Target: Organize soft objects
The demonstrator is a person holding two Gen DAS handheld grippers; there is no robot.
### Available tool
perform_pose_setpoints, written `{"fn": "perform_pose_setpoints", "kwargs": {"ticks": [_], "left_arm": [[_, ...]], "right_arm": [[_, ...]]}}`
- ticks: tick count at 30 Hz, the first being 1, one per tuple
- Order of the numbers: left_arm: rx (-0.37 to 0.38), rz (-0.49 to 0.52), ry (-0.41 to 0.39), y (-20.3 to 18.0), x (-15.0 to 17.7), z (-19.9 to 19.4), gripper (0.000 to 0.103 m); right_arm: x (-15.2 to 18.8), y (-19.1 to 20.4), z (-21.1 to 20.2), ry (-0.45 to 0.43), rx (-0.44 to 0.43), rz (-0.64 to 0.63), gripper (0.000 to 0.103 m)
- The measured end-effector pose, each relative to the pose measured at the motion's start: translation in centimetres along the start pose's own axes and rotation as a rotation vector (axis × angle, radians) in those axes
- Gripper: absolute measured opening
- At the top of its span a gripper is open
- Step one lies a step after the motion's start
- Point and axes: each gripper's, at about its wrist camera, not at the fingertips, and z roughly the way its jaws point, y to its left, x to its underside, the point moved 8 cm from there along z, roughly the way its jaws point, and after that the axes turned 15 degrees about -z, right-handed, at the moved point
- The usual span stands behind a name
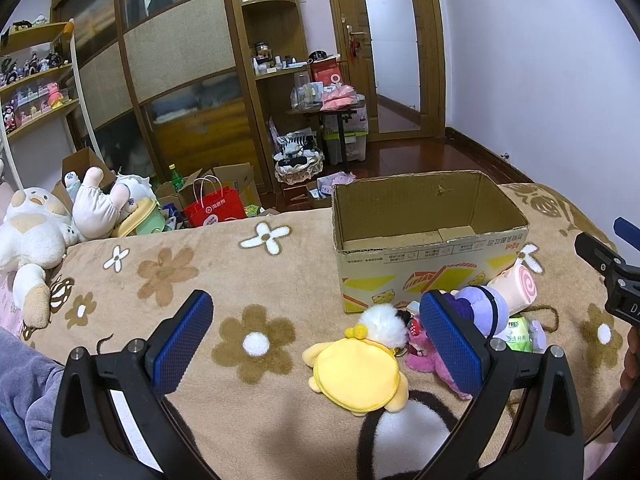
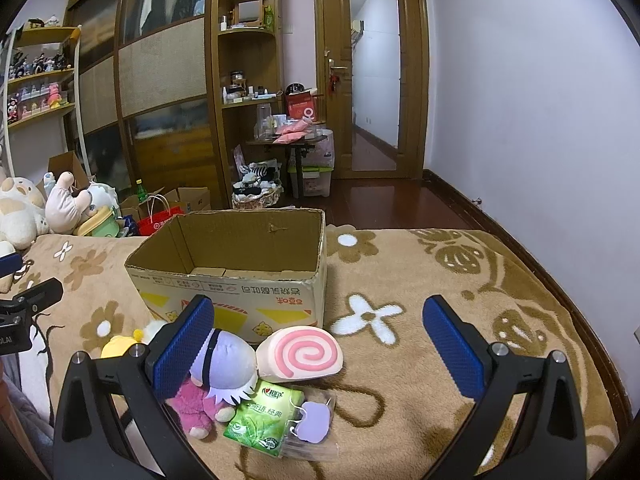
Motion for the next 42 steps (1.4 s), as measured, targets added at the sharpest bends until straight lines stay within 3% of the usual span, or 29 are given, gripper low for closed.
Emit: {"fn": "perform_pose_setpoints", "kwargs": {"ticks": [42], "left_arm": [[0.021, 0.007, 0.027, -0.1, 1.4, 0.8, 0.102]], "right_arm": [[0.0, 0.1, 0.1, 0.003, -0.002, 0.002, 0.103]]}}
